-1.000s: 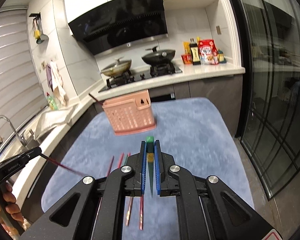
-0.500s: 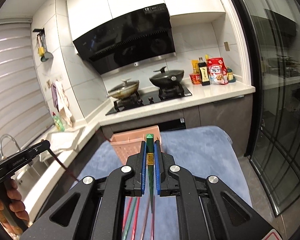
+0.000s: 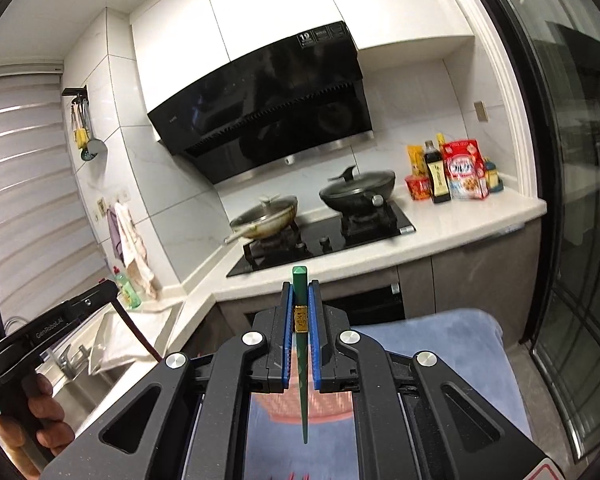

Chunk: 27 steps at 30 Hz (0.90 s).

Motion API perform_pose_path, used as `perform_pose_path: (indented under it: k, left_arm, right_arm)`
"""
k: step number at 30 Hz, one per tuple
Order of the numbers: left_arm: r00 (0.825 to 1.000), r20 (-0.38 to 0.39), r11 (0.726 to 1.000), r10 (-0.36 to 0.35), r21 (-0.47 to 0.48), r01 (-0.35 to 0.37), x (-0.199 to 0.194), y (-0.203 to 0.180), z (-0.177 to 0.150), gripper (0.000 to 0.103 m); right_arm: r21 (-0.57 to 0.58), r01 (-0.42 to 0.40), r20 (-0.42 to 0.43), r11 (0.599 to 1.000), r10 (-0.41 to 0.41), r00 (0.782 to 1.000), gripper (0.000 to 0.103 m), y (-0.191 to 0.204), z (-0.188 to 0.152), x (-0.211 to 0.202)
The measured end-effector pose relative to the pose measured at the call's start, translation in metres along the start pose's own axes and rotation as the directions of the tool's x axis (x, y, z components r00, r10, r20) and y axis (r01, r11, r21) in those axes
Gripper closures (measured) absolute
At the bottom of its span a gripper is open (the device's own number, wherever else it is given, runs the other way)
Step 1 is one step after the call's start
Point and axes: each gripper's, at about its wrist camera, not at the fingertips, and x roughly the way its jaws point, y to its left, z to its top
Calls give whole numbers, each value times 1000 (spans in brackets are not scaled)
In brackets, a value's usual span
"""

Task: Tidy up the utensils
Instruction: 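Lift the red chopstick with the left tool while the right tool carries the green chopstick to the holder, then insert the green chopstick and open the right tool while the left tool releases the red chopstick into the holder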

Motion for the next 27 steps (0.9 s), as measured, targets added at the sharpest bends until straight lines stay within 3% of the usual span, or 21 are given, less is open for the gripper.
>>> perform_pose_path:
  k: [7,14,27]
  left_arm:
    - [998,45,999,34,-18,-33,40,8,23,96]
    - [997,64,998,41,-43,-38,78,23,18,96]
    - [997,-57,997,49,-59,-52,132,45,-21,96]
  right_arm:
    - [19,-8,25,1000,8,1000,96,4,18,53]
    - [8,-3,30,1000,2,1000,96,6,16,99]
    - [-15,26,-94,1000,-28,995,96,0,-31,154]
